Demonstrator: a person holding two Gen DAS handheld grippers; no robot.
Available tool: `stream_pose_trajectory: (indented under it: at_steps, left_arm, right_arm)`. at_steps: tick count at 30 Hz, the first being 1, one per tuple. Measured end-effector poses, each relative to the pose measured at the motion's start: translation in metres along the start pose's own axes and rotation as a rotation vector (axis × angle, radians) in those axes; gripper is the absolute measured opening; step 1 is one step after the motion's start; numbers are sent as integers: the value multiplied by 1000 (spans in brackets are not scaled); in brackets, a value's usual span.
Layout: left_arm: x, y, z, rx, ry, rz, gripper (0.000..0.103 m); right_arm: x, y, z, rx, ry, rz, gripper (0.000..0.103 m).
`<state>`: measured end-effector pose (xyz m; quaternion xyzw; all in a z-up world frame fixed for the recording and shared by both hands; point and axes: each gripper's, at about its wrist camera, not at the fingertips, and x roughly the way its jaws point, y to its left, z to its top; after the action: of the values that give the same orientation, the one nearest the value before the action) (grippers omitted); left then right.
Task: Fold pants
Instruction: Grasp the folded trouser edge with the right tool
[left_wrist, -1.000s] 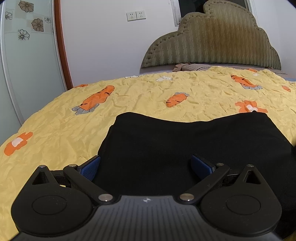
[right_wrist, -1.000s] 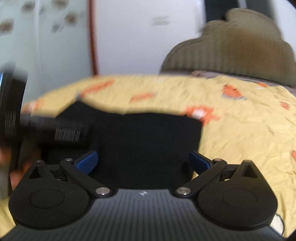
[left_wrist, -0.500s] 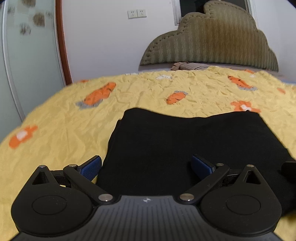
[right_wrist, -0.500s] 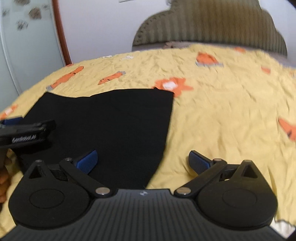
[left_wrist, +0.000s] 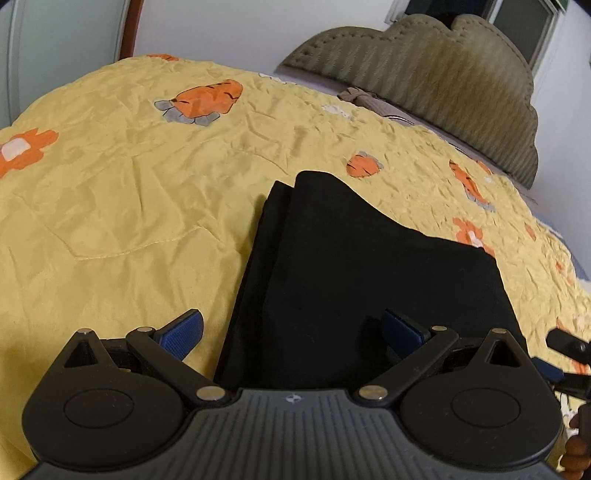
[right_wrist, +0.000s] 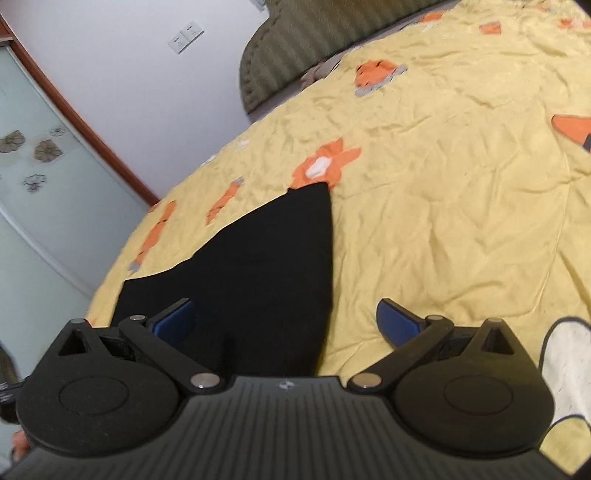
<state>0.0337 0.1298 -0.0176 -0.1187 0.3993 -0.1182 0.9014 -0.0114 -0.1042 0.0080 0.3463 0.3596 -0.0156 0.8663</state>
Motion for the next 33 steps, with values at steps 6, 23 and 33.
stream_pose_trajectory:
  at_steps: [6, 23, 33]
  left_arm:
    - [-19, 21, -3, -155, -8, -38, 103]
    - [-57, 3, 9, 99, -187, 417, 103]
    - [-72, 33, 3, 22, -254, 579, 103]
  right_arm:
    - [-5, 3, -1, -9, 26, 15, 103]
    - [20, 226, -151, -1397, -262, -180, 93]
    - [59, 245, -179, -1570, -166, -177, 84]
